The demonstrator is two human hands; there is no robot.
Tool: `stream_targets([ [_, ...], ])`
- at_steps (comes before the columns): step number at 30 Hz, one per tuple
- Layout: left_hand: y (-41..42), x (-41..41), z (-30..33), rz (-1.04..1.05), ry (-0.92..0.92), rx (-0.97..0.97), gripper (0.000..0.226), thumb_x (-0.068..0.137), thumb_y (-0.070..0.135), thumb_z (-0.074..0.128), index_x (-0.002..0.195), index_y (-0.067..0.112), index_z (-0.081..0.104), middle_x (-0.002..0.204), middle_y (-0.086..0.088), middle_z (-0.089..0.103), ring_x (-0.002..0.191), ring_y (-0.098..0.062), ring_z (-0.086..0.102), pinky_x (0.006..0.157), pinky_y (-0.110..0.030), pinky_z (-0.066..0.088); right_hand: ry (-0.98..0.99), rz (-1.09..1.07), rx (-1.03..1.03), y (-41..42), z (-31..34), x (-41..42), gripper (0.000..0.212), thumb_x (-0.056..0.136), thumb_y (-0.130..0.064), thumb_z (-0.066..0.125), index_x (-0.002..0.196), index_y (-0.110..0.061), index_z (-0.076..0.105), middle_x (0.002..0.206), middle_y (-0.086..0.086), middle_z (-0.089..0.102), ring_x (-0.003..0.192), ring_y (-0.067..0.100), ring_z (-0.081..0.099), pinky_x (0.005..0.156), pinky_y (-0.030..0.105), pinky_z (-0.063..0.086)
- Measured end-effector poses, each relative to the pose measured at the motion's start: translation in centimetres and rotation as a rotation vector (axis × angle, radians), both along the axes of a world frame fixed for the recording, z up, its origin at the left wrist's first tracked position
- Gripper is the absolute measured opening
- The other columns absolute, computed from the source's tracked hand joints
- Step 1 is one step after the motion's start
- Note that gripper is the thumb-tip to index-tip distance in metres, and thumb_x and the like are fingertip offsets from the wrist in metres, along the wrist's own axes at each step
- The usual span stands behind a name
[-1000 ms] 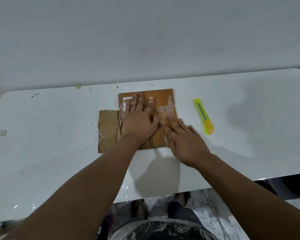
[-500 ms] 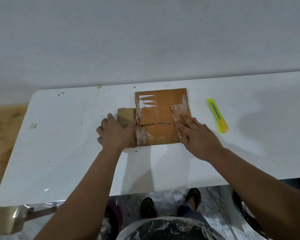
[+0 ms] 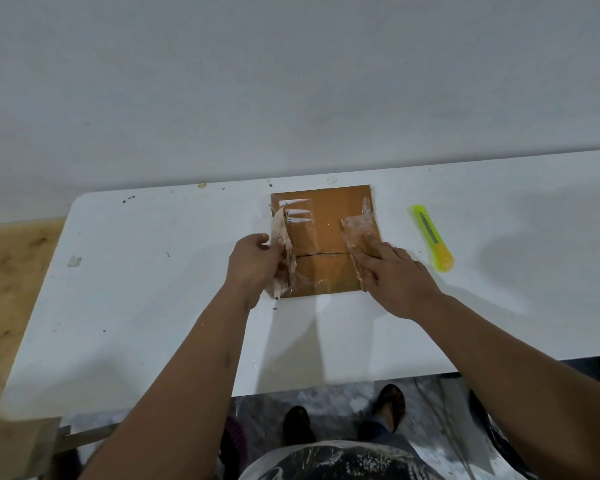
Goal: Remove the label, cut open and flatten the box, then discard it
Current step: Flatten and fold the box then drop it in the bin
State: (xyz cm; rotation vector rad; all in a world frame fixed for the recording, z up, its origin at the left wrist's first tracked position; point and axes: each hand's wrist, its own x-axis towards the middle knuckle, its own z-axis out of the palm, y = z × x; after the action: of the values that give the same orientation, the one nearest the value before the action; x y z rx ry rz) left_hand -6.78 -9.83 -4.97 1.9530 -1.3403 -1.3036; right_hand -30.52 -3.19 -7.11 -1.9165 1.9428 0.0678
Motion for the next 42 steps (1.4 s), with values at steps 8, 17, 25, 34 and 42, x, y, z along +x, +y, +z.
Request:
stream_targets([
  [8, 0.4, -1.9, -0.9, -0.235, -0.362, 0.026, 0.059, 0.099, 0.053, 0.028, 0.107, 0.007, 0.064, 0.114, -0.016, 0.059, 0.095, -0.035, 0.062, 0.090, -0.046, 0.052, -0.041, -0.062, -0.001, 0.5, -0.7, 0.1, 0.049, 0.102, -0.041, 0.028, 0.150, -0.049, 0.020, 0.165, 0.008, -0.006, 0.146, 0.034, 0.020, 0.114, 0.049, 0.030],
  [17, 0.0, -2.7, -1.4, -0.040, -0.233, -0.009, 0.047, 0.082, 0.057, 0.065, 0.099, 0.013, 0.062, 0.092, -0.004, 0.068, 0.087, -0.027, 0.066, 0.077, -0.040, 0.056, -0.290, -0.356, -0.196, 0.0, -0.4, 2.1, 0.047, 0.090, -0.019, 0.054, 0.134, -0.034, 0.053, 0.129, 0.012, 0.057, 0.117, 0.036, 0.052, 0.101, 0.043, 0.042],
  [25, 0.5, -1.8, -1.2, 0.066, 0.105, -0.005, 0.035, 0.086, 0.038, 0.074, 0.101, 0.012, 0.055, 0.090, 0.000, 0.064, 0.077, -0.013, 0.061, 0.064, -0.033, 0.055, -0.984, -0.865, -0.119, 1.3, 2.1, 1.7, 0.065, 0.069, -0.002, 0.082, 0.115, -0.037, 0.052, 0.097, -0.001, 0.068, 0.084, 0.016, 0.069, 0.067, 0.037, 0.060],
  [34, 1.7, -7.2, 1.4, -0.098, 0.244, -0.135, 0.038, 0.077, 0.041, 0.081, 0.099, 0.026, 0.054, 0.092, 0.004, 0.066, 0.086, -0.020, 0.068, 0.074, -0.051, 0.060, -1.054, -1.067, -0.359, 6.4, 4.9, -1.6, 0.065, 0.070, -0.003, 0.084, 0.115, -0.039, 0.056, 0.095, 0.006, 0.072, 0.070, 0.019, 0.074, 0.054, 0.037, 0.059],
  [42, 6.1, -18.0, 4.2, -0.531, 0.111, -0.258, 0.043, 0.077, 0.043, 0.078, 0.103, 0.020, 0.052, 0.095, 0.009, 0.062, 0.094, -0.020, 0.063, 0.085, -0.040, 0.054, -1.071, -1.301, -0.592, 15.8, 5.8, -8.4, 0.063, 0.071, -0.001, 0.085, 0.119, -0.031, 0.058, 0.099, 0.008, 0.071, 0.069, 0.023, 0.075, 0.050, 0.039, 0.059],
])
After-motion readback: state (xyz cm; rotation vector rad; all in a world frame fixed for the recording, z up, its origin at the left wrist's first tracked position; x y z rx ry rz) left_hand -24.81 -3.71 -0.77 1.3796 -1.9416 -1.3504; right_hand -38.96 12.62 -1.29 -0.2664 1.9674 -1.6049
